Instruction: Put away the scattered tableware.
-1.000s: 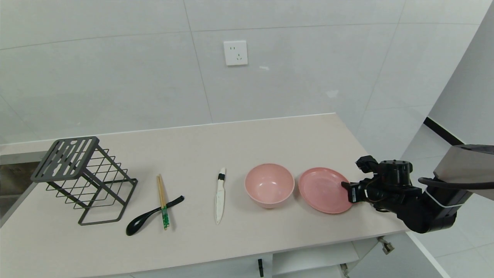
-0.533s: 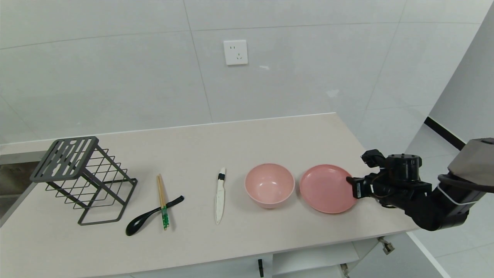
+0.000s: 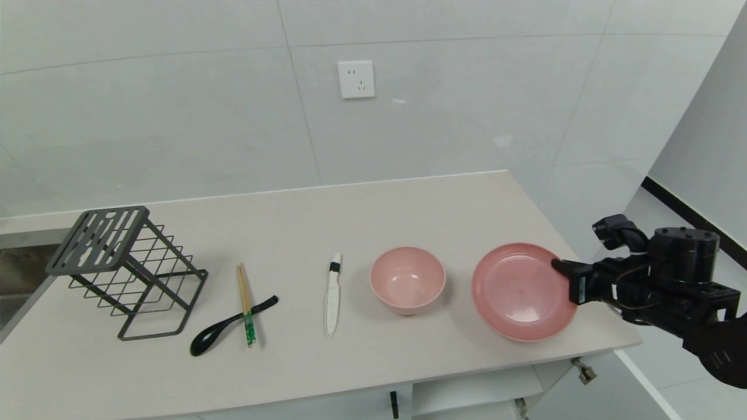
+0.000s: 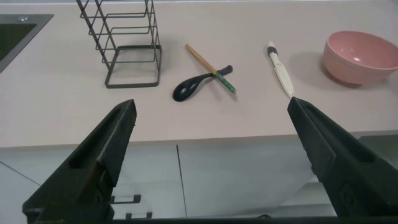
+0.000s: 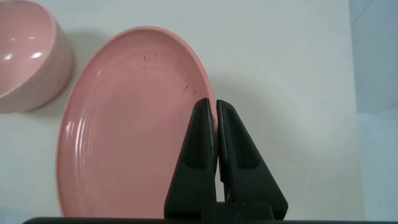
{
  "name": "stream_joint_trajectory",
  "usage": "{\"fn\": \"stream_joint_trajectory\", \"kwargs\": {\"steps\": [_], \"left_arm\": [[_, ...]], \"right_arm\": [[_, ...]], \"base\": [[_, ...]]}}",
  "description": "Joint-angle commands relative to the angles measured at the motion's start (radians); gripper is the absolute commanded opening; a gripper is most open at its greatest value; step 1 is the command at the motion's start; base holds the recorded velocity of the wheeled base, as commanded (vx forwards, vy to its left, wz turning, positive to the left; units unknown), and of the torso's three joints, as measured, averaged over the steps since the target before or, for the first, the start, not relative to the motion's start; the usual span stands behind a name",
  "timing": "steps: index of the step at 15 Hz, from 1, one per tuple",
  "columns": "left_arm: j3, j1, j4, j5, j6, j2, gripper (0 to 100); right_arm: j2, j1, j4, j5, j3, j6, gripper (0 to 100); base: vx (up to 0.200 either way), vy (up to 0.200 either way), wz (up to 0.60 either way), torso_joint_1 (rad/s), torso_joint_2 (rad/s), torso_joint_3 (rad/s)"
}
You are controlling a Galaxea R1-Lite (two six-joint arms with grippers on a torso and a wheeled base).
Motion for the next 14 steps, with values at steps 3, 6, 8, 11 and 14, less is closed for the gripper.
{"fn": "stream_joint_trajectory", "kwargs": {"steps": [3, 6, 8, 11, 14], "left_arm": [[0.0, 0.001, -0.002, -0.001, -0.001, 0.0, 100], [0.0, 0.001, -0.071, -0.002, 0.004, 0.0, 100], [0.0, 0.001, -0.166, -0.002, 0.004, 0.0, 100], [-0.006, 0.001, -0.269, -0.059, -0.003, 0.0, 100], [-0.153, -0.001, -0.209, -0.176, -0.004, 0.04, 100]], "right_arm": [[-0.231, 0.001, -0.05, 0.004, 0.17, 0.007, 0], [-0.336, 0.002, -0.084, 0.004, 0.193, 0.039, 0], [-0.393, 0.005, -0.1, 0.004, 0.262, 0.048, 0], [-0.54, -0.024, -0.125, 0.005, 0.403, 0.079, 0], [-0.562, -0.217, -0.265, 0.03, 0.512, 0.087, 0]], "base": [[0.0, 0.0, 0.0, 0.0, 0.0, 0.0], [0.0, 0.0, 0.0, 0.0, 0.0, 0.0], [0.0, 0.0, 0.0, 0.0, 0.0, 0.0], [0.0, 0.0, 0.0, 0.0, 0.0, 0.0], [0.0, 0.0, 0.0, 0.0, 0.0, 0.0]]}}
